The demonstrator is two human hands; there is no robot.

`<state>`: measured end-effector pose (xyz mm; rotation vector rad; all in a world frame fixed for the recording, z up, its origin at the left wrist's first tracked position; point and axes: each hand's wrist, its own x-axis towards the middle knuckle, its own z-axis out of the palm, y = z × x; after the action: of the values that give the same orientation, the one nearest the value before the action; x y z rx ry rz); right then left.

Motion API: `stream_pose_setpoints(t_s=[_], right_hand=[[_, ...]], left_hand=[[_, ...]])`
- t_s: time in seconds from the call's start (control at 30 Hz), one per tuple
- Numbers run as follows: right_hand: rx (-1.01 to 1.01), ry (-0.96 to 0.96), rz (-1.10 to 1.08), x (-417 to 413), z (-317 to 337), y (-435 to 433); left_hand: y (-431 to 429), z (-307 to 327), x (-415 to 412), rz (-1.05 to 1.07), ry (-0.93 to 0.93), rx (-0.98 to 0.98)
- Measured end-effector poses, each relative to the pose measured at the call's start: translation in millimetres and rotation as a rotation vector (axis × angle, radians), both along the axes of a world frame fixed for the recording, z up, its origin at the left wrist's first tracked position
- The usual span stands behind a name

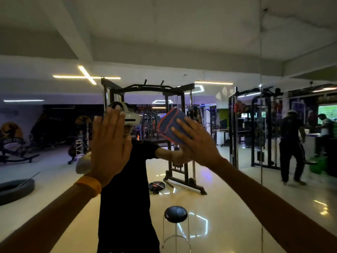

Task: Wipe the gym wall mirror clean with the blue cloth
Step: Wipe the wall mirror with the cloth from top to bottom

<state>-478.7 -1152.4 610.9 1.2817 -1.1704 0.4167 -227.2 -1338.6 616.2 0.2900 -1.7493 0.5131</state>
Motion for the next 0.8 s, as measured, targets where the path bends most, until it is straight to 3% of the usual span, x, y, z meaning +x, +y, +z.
stream_pose_setpoints(t_s=[0.07,0.17,0.23,0.33,0.4,0.43,0.53,0.6,0.73,0.8], right_hand=[[-0.120,-0.094,0.054,-46.4,37.6,11.1],[-0.186,-0.276,0.406,-57.8,31.1,-0.4],[-0.225,-0.213,0.108,-48.6,8.8,-14.0],[-0.055,-0.040,0.102,-52.8,-12.7,-4.3],[-0.064,0.038,0.082,-87.6,17.3,13.8],[-0.127,-0.010,0.085,-112.3,40.2,21.4],[-0.309,-0.433,0.130,-151.4,103.1,37.2],[-0.435,-0.492,0.147,-137.9,100.7,22.6],[-0.082,-0.127,0.160,-104.1,24.8,10.5],[0.003,0.071,0.103,-135.1,30.6,29.9]], left_hand=[[7.6,11.5,-13.5,0.007,-0.021,-0.008],[15.0,22.5,-38.2,0.023,-0.018,-0.022],[20.7,29.4,-53.9,0.033,-0.011,-0.020],[31.9,40.0,-75.4,0.075,-0.052,-0.065],[35.1,47.8,-88.6,0.077,-0.042,-0.056],[36.6,51.9,-95.1,0.078,-0.026,-0.040],[40.1,61.8,-108.6,0.136,0.022,0.001],[43.4,61.9,-113.7,0.170,0.040,0.012],[46.2,58.7,-112.3,0.183,0.028,0.014],[46.9,58.9,-112.3,0.199,0.027,0.015]])
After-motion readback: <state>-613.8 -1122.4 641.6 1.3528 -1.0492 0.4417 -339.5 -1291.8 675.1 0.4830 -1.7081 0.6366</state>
